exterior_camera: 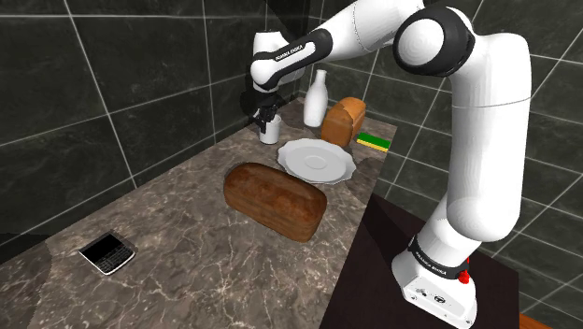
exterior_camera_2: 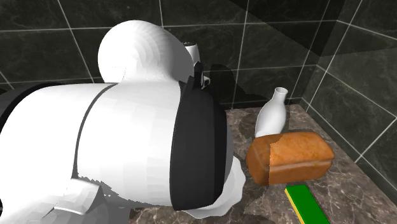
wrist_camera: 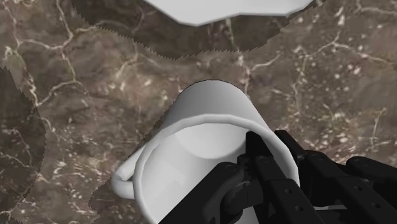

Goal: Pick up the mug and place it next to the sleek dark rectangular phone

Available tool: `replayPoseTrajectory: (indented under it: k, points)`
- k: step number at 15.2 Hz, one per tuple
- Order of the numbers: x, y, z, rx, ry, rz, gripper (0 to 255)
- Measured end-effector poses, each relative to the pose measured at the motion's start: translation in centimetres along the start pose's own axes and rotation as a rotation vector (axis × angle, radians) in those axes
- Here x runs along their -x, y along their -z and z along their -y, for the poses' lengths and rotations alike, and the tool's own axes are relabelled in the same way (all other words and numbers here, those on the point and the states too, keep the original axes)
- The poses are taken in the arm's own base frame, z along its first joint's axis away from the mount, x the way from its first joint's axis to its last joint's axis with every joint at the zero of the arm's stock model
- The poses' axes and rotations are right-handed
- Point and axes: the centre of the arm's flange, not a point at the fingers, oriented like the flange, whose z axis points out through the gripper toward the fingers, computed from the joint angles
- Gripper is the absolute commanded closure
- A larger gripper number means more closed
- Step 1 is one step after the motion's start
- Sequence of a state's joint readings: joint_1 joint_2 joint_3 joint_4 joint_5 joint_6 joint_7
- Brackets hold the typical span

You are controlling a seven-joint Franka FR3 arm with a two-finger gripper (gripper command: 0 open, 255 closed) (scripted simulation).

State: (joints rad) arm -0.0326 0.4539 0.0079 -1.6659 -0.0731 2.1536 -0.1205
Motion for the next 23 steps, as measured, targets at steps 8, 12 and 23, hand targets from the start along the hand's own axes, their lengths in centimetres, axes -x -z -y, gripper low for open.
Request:
replayPoseTrajectory:
  k: [8,12,23]
  points:
    - [-0.1,1.5,-0.1,0.0,0.0,0.0,255]
    - [0.0,3.6,-0.2,0.0,0.0,0.0,255]
    - [-0.3,9.4,-0.5,0.0,0.0,0.0,255]
